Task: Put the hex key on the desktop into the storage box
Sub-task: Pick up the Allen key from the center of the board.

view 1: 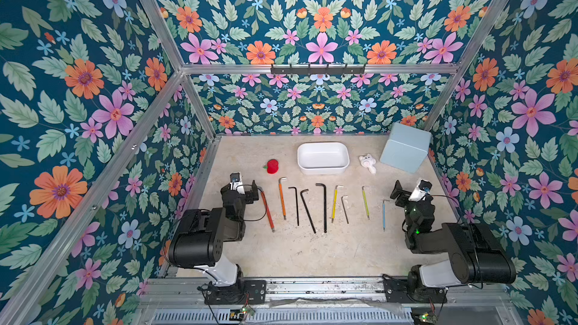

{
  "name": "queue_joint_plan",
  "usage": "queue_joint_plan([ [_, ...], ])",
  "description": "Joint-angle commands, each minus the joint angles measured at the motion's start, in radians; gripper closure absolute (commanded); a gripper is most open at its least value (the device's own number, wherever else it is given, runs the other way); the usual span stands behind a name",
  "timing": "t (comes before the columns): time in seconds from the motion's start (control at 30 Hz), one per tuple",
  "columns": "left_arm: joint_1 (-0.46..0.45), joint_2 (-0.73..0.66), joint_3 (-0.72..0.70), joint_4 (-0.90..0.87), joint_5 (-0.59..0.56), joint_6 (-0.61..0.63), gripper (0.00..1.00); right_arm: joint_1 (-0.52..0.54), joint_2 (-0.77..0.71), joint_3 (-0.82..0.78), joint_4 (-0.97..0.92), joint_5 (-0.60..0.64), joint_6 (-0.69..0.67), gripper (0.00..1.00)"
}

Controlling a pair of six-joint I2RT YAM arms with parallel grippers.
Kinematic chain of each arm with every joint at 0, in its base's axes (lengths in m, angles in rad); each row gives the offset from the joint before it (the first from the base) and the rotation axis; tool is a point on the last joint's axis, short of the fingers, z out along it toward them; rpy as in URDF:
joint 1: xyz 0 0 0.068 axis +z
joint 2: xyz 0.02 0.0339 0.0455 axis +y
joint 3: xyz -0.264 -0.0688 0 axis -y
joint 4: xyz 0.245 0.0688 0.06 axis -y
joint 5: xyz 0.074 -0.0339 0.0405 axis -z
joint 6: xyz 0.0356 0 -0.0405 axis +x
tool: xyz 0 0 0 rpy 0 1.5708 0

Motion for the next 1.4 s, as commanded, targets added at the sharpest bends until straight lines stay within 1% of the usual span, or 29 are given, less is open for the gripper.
queue_joint_plan([
  [0.0,0.001,0.0,0.003,0.033,0.0,-0.001,0.01,0.0,0.002,0.005,0.033,-0.005,0.002,0.01],
  [0.3,0.002,-0.001,0.006,0.026,0.002,-0.004,0.01,0.0,0.002,0.004,0.032,-0.007,0.002,0.01],
  [0.37,0.002,-0.001,0.006,0.026,0.004,-0.003,0.01,0.001,0.002,0.003,0.036,-0.034,-0.009,0.01],
  [0.6,0.003,0.0,0.007,0.028,0.003,-0.004,0.01,-0.001,0.001,0.005,0.032,-0.036,-0.009,0.01],
  [0.63,0.004,-0.006,0.019,0.019,-0.009,-0.002,0.01,-0.001,0.0,0.002,0.036,-0.035,-0.01,0.01],
  [0.7,0.004,-0.061,0.063,-0.108,-0.037,-0.014,0.01,0.0,-0.02,-0.003,0.048,-0.013,-0.014,0.01],
  [0.73,0.003,-0.092,0.091,-0.191,-0.05,-0.022,0.0,0.003,-0.065,0.007,-0.006,0.009,-0.006,0.01],
  [0.8,-0.003,-0.163,0.136,-0.314,-0.09,-0.026,0.01,0.036,-0.19,0.071,-0.218,0.125,-0.003,0.01],
  [0.83,-0.006,-0.205,0.149,-0.362,-0.092,-0.052,0.01,0.064,-0.255,0.112,-0.331,0.175,-0.005,0.01],
  [0.9,-0.006,-0.289,0.175,-0.441,-0.062,-0.116,0.01,0.1,-0.355,0.221,-0.564,0.214,0.015,0.01],
  [0.93,-0.008,-0.325,0.201,-0.494,-0.041,-0.152,0.01,0.107,-0.406,0.284,-0.691,0.22,0.048,0.01],
  [1.0,-0.01,-0.371,0.265,-0.603,-0.012,-0.213,0.01,0.107,-0.454,0.421,-0.939,0.203,0.116,0.01],
  [1.03,-0.012,-0.385,0.306,-0.664,0.004,-0.237,0.01,0.107,-0.457,0.506,-1.1,0.192,0.152,0.01],
  [1.1,-0.024,-0.404,0.375,-0.768,0.035,-0.245,0.01,0.108,-0.442,0.637,-1.345,0.15,0.202,0.01],
  [1.13,-0.039,-0.412,0.406,-0.817,0.028,-0.242,0.01,0.108,-0.426,0.697,-1.468,0.124,0.222,0.01],
  [1.2,-0.082,-0.427,0.449,-0.895,-0.007,-0.218,0.01,0.108,-0.392,0.775,-1.671,0.114,0.292,0.01],
  [1.27,-0.131,-0.435,0.478,-0.945,-0.05,-0.188,0.01,0.107,-0.345,0.807,-1.808,0.071,0.322,0.01],
  [1.37,-0.196,-0.43,0.513,-1.004,-0.09,-0.146,0.01,0.107,-0.28,0.793,-1.9,0.033,0.332,0.04],
])
